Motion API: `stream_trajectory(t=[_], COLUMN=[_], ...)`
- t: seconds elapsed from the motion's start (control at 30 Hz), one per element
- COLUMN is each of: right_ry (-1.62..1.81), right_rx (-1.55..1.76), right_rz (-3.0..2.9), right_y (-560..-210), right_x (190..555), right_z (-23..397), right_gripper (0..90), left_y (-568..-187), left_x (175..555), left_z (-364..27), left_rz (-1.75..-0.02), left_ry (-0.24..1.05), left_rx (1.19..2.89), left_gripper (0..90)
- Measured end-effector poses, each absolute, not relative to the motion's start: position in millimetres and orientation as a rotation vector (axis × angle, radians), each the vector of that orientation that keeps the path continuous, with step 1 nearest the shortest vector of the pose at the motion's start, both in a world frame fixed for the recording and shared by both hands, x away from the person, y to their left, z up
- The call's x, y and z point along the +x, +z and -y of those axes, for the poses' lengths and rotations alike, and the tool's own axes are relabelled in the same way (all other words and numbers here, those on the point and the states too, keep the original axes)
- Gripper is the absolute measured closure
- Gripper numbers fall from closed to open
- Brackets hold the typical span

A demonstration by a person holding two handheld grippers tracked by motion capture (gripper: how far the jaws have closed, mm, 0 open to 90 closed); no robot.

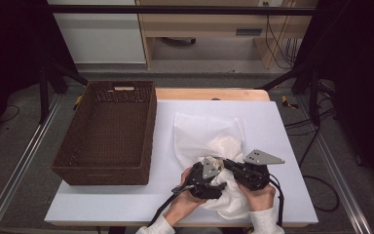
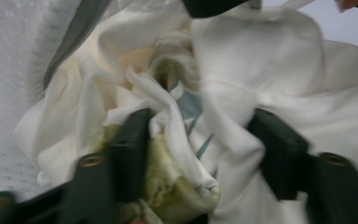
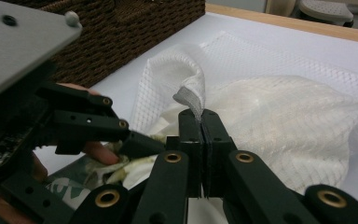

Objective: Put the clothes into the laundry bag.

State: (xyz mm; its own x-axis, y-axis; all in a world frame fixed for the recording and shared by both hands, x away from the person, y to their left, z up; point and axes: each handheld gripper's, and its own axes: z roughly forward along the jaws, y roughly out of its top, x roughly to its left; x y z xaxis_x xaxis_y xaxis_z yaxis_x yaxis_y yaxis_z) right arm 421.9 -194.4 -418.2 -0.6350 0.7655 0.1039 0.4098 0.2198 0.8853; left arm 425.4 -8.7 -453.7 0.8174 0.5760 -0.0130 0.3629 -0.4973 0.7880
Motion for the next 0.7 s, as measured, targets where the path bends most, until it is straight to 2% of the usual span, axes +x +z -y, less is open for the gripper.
stream_trajectory(t=[0.1, 0.17, 0.3, 0.47, 0.7], right_ry=[1.384, 1.387, 1.413, 1.423, 1.377], right_rx=[1.085, 1.08, 1.069, 1.041, 1.037], right_rz=[-2.145, -2.141, -2.136, -2.151, -2.182], right_y=[-418, -417, -413, -408, -411], right_x=[421, 421, 418, 415, 415], right_z=[193, 193, 195, 190, 179], right_gripper=[89.1, 89.1, 89.2, 89.2, 89.2], left_y=[-450, -449, -436, -432, -444], left_x=[422, 422, 420, 428, 449], left_z=[5, 3, -10, -18, 4], left_rz=[-0.681, -0.688, -0.729, -0.796, -0.869], left_ry=[0.343, 0.344, 0.393, 0.429, 0.483], left_rx=[2.135, 2.128, 2.075, 2.017, 2.026], left_gripper=[61.7, 65.6, 70.4, 71.8, 71.3])
